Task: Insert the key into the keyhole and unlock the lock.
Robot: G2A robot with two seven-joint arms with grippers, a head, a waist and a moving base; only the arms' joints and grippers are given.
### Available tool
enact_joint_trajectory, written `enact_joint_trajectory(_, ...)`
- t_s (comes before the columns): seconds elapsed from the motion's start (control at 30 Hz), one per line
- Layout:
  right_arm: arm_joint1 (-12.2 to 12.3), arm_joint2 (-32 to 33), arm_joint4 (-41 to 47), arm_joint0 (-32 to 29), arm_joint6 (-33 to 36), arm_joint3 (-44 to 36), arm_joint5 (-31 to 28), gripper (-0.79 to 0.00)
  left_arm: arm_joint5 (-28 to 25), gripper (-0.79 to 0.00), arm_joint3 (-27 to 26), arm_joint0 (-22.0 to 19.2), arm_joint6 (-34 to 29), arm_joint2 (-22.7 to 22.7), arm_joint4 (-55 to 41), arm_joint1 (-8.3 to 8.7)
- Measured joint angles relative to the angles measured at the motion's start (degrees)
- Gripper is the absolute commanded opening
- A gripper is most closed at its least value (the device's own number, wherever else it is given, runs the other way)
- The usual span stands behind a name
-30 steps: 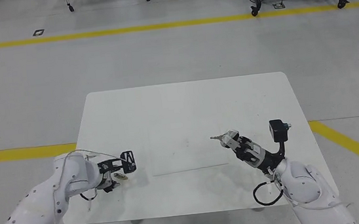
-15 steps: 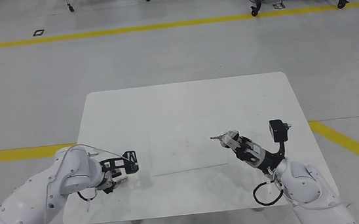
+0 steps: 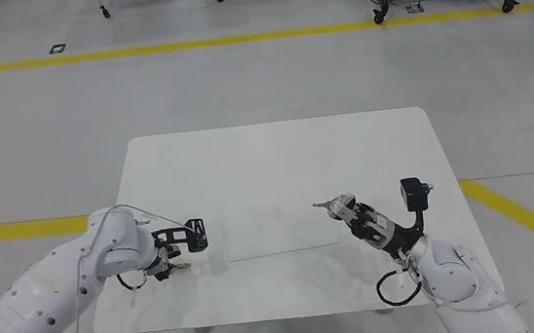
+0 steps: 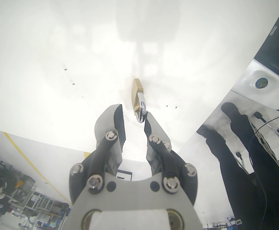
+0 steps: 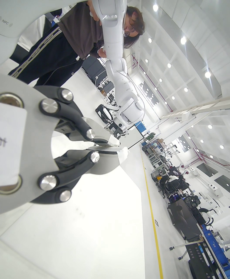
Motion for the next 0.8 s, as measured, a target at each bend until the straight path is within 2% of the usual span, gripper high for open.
enact_joint_trajectory(0.17, 0.00, 0.00, 0.00, 0.00, 0.00, 0.00, 0.00, -0.785, 0.06, -0.585, 0.83, -1.34, -0.06, 0.97, -0.65, -0.29)
enact_joint_trajectory(0.27, 0.00, 0.00, 0.00, 0.00, 0.00, 0.00, 0.00, -0.785, 0.10, -0.646, 1.47, -1.83, -0.10, 1.55, -0.68, -0.57)
enact_joint_trajectory(0.47, 0.00, 0.00, 0.00, 0.00, 0.00, 0.00, 0.00, -0.785, -0.16, -0.646, 3.49, -2.75, 0.16, 3.02, -0.88, -1.46)
enact_joint_trajectory(0.67, 0.00, 0.00, 0.00, 0.00, 0.00, 0.00, 0.00, -0.785, -0.43, -0.690, 6.06, -3.80, 0.42, 4.62, -0.64, -2.72)
enact_joint_trajectory(0.8, 0.00, 0.00, 0.00, 0.00, 0.00, 0.00, 0.00, -0.785, -1.11, -0.773, 7.79, -4.40, 1.10, 5.88, -0.48, -3.82)
